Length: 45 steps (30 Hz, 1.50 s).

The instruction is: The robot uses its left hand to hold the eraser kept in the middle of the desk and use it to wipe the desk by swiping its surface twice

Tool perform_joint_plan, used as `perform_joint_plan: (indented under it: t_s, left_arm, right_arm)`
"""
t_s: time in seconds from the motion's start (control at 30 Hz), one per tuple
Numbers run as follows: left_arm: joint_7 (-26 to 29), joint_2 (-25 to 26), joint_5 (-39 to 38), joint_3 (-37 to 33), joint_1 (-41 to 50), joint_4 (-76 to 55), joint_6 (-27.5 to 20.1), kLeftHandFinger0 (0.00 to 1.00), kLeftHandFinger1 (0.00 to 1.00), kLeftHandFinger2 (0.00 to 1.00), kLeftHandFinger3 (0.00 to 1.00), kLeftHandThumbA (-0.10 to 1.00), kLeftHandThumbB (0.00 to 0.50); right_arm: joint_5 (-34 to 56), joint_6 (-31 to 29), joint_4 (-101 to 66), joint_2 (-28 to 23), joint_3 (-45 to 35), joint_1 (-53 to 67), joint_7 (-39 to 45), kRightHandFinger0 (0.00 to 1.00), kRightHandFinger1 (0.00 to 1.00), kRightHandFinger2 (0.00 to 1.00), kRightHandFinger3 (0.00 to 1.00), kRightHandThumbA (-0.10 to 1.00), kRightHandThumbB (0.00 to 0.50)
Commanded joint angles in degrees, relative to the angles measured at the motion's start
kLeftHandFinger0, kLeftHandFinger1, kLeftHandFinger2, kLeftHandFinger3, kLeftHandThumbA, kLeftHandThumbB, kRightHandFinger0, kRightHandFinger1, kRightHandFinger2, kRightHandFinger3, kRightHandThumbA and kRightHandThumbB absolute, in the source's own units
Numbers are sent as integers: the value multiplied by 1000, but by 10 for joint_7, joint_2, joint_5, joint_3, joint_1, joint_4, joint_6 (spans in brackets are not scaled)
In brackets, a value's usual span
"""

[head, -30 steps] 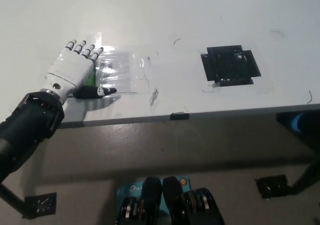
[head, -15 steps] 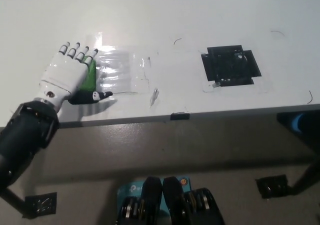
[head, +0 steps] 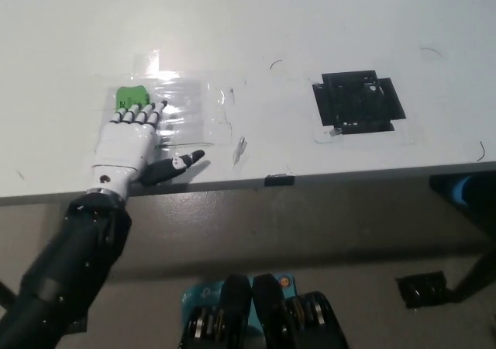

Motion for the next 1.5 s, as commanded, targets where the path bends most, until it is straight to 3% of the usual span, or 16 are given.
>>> perform_joint_plan:
  t_s: [0.0,0.17,0.23,0.4,0.53,0.67,0.77,0.9,0.93,0.97,1.03,1.1,1.23,1.33,1.4,1.47]
  left_arm:
    - [-1,5,-7,11,-32,6,2,1000,1000,1000,1000,1000,384]
    - [-32,14,22,-18,-42,24,25,1000,1000,1000,1000,1000,413]
    - [-30,22,23,-26,-47,58,19,1000,1000,1000,1000,1000,482]
    - [-34,28,20,-35,-65,111,17,1000,1000,1000,1000,1000,489]
    - [-13,27,-4,-19,-68,146,9,1000,1000,1000,1000,1000,466]
    - [-17,17,-24,2,-67,161,19,1000,1000,1000,1000,1000,478]
    - [-6,4,-60,39,-51,168,7,1000,1000,1000,1000,1000,453]
    - [0,-25,-104,90,-28,174,-9,1000,1000,1000,1000,1000,423]
    - [1,-34,-109,98,-25,177,-11,1000,1000,1000,1000,1000,415]
    - [7,-44,-118,107,-19,178,-24,1000,1000,1000,1000,1000,368]
    - [14,-49,-120,113,-19,182,-31,1000,1000,1000,1000,1000,369]
    - [18,-54,-122,117,-19,183,-35,1000,1000,1000,1000,1000,339]
    - [9,-70,-142,130,-16,164,-33,1000,1000,1000,1000,1000,411]
    - [0,-82,-156,139,-16,160,-35,1000,1000,1000,1000,1000,393]
    - [-12,-94,-160,137,-15,149,-34,1000,1000,1000,1000,1000,420]
    - [-13,-102,-159,131,-12,146,-32,1000,1000,1000,1000,1000,408]
  right_arm:
    - [1,-15,-14,-5,-5,-17,-14,1000,1000,1000,1000,1000,190]
    - [7,-18,-14,-4,-8,-19,-15,1000,1000,1000,1000,1000,181]
    - [5,-7,-21,0,-8,-21,-21,1000,1000,1000,1000,1000,180]
    - [8,-17,-15,3,-9,-23,-22,1000,1000,1000,1000,1000,175]
    - [13,-24,-17,6,-13,-21,-24,1000,1000,1000,1000,1000,186]
    - [13,-25,-19,3,-16,-23,-27,1000,1000,1000,1000,1000,193]
    - [9,-27,-20,6,-18,-24,-34,1000,1000,1000,1000,1000,192]
    - [2,-34,-18,2,-16,-24,-36,1000,1000,1000,1000,1000,149]
    - [2,-33,-19,2,-15,-24,-37,1000,1000,1000,1000,1000,154]
    - [-1,-34,-20,4,-15,-23,-41,1000,1000,1000,1000,1000,172]
    - [-3,-35,-22,3,-14,-23,-42,1000,1000,1000,1000,1000,168]
    - [-9,-35,-22,2,-12,-23,-46,1000,1000,1000,1000,1000,161]
    - [-11,-49,-20,0,-12,-25,-47,1000,1000,1000,1000,1000,154]
    - [-13,-48,-21,-2,-11,-28,-49,1000,1000,1000,1000,1000,153]
    - [-12,-51,-25,-3,-10,-28,-47,1000,1000,1000,1000,1000,148]
    - [-18,-47,-24,-3,-7,-28,-49,1000,1000,1000,1000,1000,137]
